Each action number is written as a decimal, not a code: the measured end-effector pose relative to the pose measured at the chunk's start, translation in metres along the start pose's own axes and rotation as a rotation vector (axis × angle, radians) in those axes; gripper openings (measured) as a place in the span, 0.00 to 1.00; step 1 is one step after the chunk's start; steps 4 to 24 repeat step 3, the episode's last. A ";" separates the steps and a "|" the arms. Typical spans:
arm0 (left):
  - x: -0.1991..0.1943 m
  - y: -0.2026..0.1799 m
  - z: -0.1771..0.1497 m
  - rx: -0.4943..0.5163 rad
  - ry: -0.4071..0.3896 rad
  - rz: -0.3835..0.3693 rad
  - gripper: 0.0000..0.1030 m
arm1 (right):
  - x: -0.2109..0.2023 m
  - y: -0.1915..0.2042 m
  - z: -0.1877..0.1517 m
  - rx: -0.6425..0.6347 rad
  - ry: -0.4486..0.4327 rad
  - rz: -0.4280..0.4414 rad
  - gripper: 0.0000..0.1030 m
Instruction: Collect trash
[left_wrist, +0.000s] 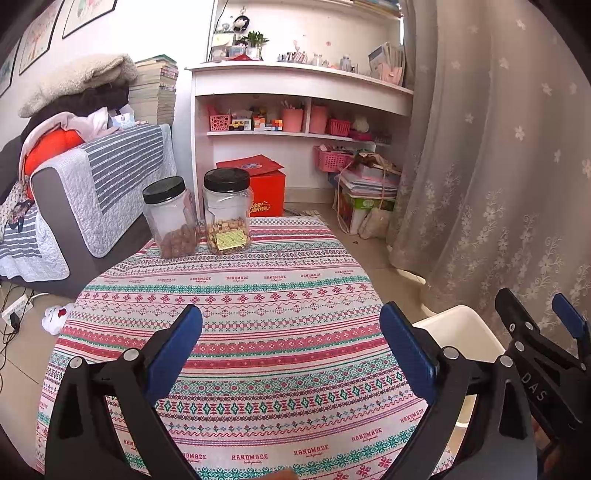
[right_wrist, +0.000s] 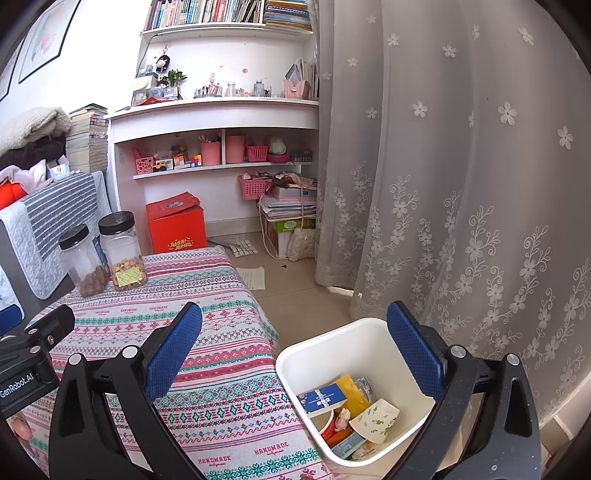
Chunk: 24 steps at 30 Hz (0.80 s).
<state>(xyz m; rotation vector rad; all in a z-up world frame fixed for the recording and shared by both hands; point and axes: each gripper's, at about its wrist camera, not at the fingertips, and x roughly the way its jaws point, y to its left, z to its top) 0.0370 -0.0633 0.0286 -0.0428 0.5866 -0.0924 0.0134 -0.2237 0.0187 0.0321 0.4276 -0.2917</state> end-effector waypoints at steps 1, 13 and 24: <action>0.001 0.000 0.000 0.001 0.009 0.003 0.92 | 0.000 0.001 0.000 -0.001 -0.001 -0.001 0.93; 0.002 -0.001 -0.001 0.002 0.016 0.016 0.93 | 0.000 0.002 0.001 -0.003 -0.002 -0.003 0.93; 0.002 -0.001 -0.001 0.002 0.016 0.016 0.93 | 0.000 0.002 0.001 -0.003 -0.002 -0.003 0.93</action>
